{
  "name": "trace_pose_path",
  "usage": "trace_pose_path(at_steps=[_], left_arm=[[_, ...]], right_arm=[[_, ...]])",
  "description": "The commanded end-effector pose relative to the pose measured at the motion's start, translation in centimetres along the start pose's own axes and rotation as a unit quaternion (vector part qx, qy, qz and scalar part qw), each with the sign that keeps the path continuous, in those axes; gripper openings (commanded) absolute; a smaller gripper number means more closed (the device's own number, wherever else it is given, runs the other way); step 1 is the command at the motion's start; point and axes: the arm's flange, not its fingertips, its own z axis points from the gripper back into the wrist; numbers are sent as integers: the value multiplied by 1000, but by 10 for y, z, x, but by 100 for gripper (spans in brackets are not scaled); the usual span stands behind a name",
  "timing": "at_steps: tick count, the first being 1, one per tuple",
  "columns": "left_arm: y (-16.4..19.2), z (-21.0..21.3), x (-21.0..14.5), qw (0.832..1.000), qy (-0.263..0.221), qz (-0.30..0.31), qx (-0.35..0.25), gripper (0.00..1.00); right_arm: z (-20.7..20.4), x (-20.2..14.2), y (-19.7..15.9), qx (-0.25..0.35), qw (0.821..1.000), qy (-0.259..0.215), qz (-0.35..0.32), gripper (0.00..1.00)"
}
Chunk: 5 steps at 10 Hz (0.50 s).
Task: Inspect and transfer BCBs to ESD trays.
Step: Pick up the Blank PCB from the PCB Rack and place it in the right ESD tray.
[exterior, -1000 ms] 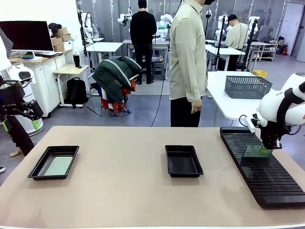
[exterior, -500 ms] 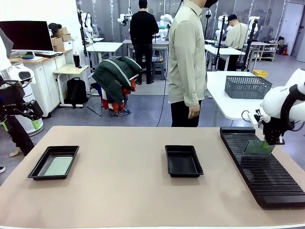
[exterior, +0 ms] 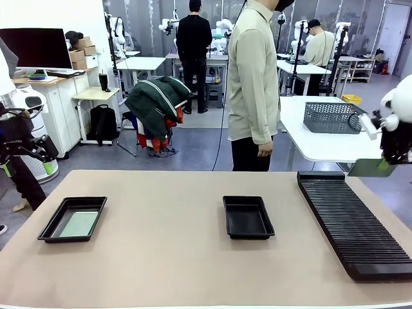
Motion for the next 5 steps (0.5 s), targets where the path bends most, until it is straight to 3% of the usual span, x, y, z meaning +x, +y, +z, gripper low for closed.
trace_pose_path(at_steps=[1,5], left_arm=[[0,-2,-1,1000,-3,1,1,100],[0,-2,-1,1000,-3,1,1,100]], right_arm=[[34,-1,-3,4,1000,7,3,0],[106,-2,-13,-6,1000,18,6,0]])
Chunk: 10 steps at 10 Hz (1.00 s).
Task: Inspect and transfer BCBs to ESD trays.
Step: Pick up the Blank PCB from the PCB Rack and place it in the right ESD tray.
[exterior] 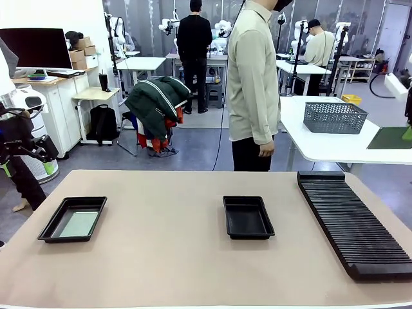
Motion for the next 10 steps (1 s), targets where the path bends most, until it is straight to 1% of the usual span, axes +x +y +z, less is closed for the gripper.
trace_pose_path(at_steps=[1,3,5,7,10], left_arm=[[0,-2,-1,1000,-3,1,1,100],[0,-2,-1,1000,-3,1,1,100],[0,-2,-1,1000,-3,1,1,100],[0,-2,-1,1000,-3,1,1,100],[0,-2,-1,1000,-3,1,1,100]], right_arm=[[25,2,-6,3,1000,13,-5,0],[48,-1,-9,-2,1000,14,-7,0],[60,-4,-11,-4,1000,16,-10,0],[59,-6,-10,-12,1000,5,-3,0],[59,-6,-10,-12,1000,5,-3,0]])
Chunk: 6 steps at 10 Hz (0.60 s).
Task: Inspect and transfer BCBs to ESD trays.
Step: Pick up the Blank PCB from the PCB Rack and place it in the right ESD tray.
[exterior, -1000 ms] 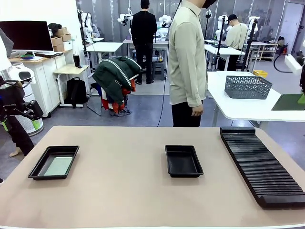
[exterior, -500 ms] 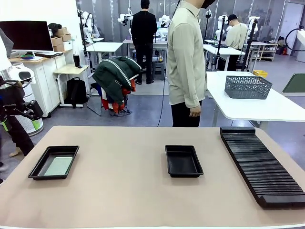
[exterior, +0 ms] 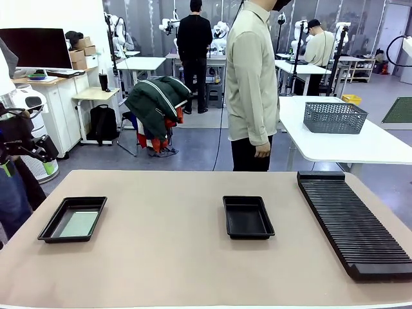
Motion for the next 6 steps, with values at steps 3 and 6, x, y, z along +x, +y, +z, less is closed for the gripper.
trace_pose_path(at_steps=[3,6], left_arm=[[0,-2,-1,1000,-3,1,1,100],[0,-2,-1,1000,-3,1,1,100]], right_arm=[[-2,0,1,1,1000,4,-1,0],[-13,-6,-37,69,988,-74,-120,3]])
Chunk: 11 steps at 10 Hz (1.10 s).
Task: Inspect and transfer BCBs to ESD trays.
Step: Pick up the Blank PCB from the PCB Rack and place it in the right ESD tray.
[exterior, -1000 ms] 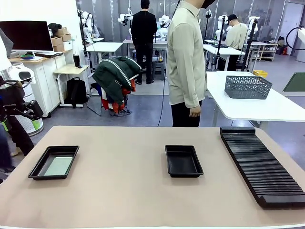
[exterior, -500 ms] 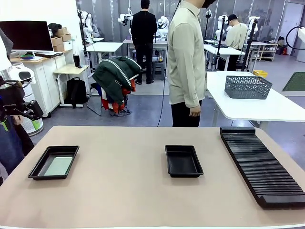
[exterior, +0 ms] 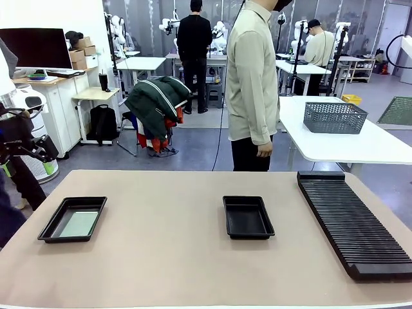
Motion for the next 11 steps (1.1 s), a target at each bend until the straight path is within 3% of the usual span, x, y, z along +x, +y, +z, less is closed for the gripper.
trace_pose_path(at_steps=[1,3,4,7,8,11], left_arm=[[0,-2,-1,1000,-3,1,1,100],[0,-2,-1,1000,-3,1,1,100],[0,-2,-1,1000,-3,1,1,100],[0,-2,-1,1000,-3,1,1,100],[0,-2,-1,1000,-3,1,1,100],[0,-2,-1,1000,-3,1,1,100]], right_arm=[[-6,0,-39,66,987,-76,-124,3],[-22,-3,-57,131,956,-124,-232,3],[-36,-3,-63,178,931,-138,-286,3],[-82,8,-73,269,837,-167,-447,3],[-102,16,-71,298,813,-167,-471,3],[-159,52,-59,347,768,-167,-512,3]])
